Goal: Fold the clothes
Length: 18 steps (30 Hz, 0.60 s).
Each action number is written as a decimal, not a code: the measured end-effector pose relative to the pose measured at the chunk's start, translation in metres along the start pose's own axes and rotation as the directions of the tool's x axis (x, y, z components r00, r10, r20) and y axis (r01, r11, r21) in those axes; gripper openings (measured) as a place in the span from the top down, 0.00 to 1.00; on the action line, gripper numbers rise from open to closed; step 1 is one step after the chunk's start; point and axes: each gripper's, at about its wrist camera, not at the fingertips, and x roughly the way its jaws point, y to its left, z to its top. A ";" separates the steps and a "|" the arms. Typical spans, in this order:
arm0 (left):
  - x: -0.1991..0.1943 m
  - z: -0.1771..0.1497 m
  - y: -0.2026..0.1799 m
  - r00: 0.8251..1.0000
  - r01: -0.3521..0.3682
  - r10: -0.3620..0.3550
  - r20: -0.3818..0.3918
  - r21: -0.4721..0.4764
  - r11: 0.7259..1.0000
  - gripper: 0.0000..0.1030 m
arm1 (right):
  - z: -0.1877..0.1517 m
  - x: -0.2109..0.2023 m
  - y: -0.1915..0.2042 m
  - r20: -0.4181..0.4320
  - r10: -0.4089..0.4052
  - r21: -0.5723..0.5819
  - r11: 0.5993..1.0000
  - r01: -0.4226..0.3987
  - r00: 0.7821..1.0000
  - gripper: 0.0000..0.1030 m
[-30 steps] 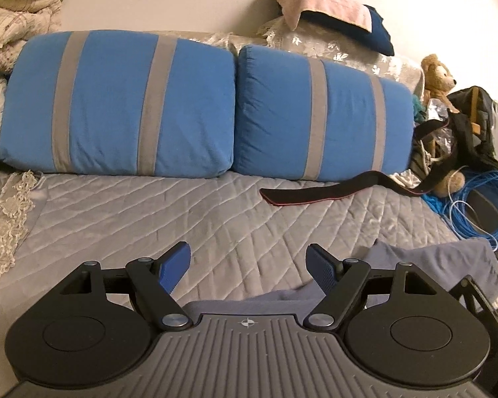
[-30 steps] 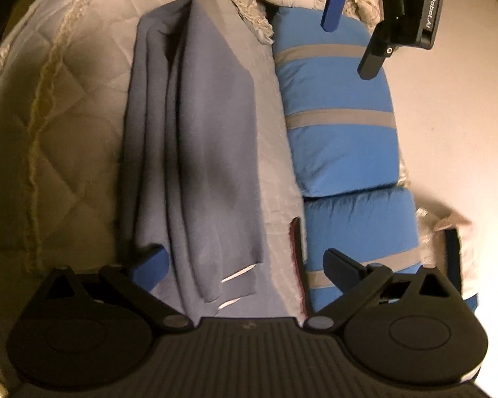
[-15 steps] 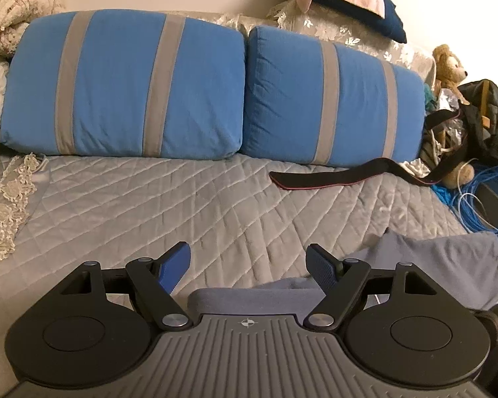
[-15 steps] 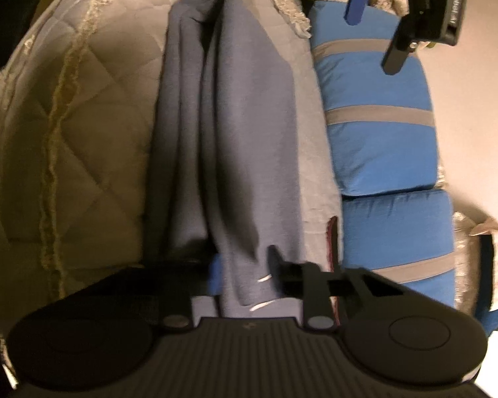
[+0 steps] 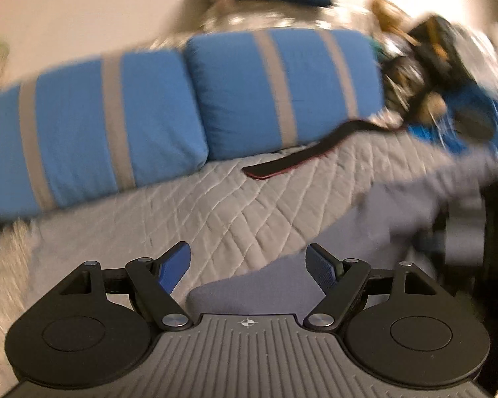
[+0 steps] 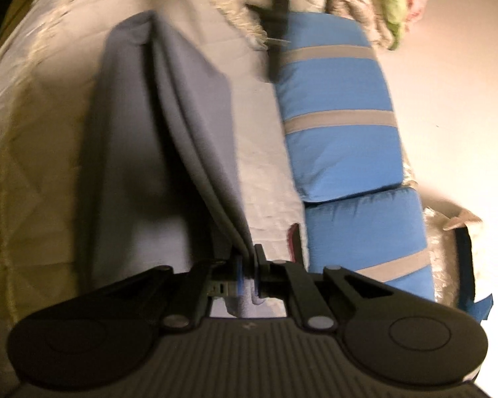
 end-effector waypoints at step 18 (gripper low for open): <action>0.008 -0.064 -0.077 0.982 -0.172 0.190 0.005 0.453 0.875 0.26 | -0.008 0.004 -0.041 -0.042 -0.053 0.050 0.997 0.055 0.998 0.80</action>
